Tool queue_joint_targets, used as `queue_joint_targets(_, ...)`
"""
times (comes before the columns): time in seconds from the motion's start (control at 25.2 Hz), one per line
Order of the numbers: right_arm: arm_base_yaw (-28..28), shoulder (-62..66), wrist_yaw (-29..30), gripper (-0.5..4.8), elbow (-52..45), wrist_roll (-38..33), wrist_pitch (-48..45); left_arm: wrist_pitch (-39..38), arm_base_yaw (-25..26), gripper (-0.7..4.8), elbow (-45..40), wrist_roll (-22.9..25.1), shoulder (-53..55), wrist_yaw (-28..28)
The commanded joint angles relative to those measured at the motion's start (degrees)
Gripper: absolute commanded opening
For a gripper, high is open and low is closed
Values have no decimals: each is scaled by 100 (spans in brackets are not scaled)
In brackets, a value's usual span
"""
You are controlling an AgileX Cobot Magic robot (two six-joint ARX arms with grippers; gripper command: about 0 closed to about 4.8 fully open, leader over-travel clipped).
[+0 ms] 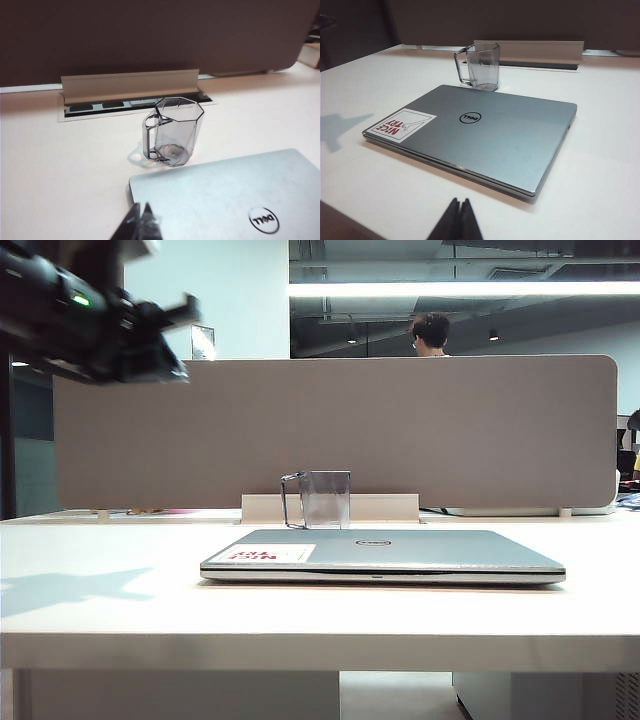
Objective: Pick up the water cup and place it on the left side of the laptop.
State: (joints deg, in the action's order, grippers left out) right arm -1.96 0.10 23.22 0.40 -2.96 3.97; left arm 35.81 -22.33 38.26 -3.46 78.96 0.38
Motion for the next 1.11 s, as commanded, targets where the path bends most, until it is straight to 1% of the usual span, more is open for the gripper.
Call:
queue_joint_targets(0.04, -4, -11, -83, -5, -22, -4, -48, 76, -120, -6, 437, 48, 581, -188)
queue_joint_targets(0.24, -7, -11, -114, -5, -24, -2, 50, 72, -151, -5, 1047, 48, 1416, -188)
queue_joint_targets(0.32, -7, -11, -149, -5, -24, -2, 57, 70, -155, -1, 1534, 46, 1943, -188)
queue_joint_targets(0.4, -4, -11, -188, -5, -24, -2, 59, 70, -155, 3, 1797, 46, 2203, -188)
queue_joint_targets(0.44, -4, -11, -186, -5, -24, -2, 59, 66, -157, 15, 1908, 46, 2304, -186)
queue_joint_targets(0.52, -9, -11, -188, -5, -24, -2, 59, 17, -157, 63, 2179, 44, 2546, -173)
queue_joint_targets(0.59, 2, -11, -212, -5, -24, -2, 59, -76, -157, 98, 2483, 46, 2806, -166)
queue_joint_targets(0.71, -4, -11, -212, -5, -24, -2, 59, -151, -166, 99, 2881, 44, 3193, -166)
queue_joint_targets(0.79, 2, -11, -216, -5, -24, -2, 61, -273, -186, 105, 3355, 44, 3652, -164)
queue_joint_targets(0.83, 0, -11, -216, -5, -24, -2, 61, -365, -186, 122, 3464, 44, 3746, -166)
queue_joint_targets(0.95, 0, -11, -234, -5, -24, -2, 66, -697, -186, 196, 3915, 46, 4168, -168)
queue_joint_targets(1.11, 0, -11, -232, -5, -24, -2, 72, -772, -184, 195, 4179, 46, 4459, -175)
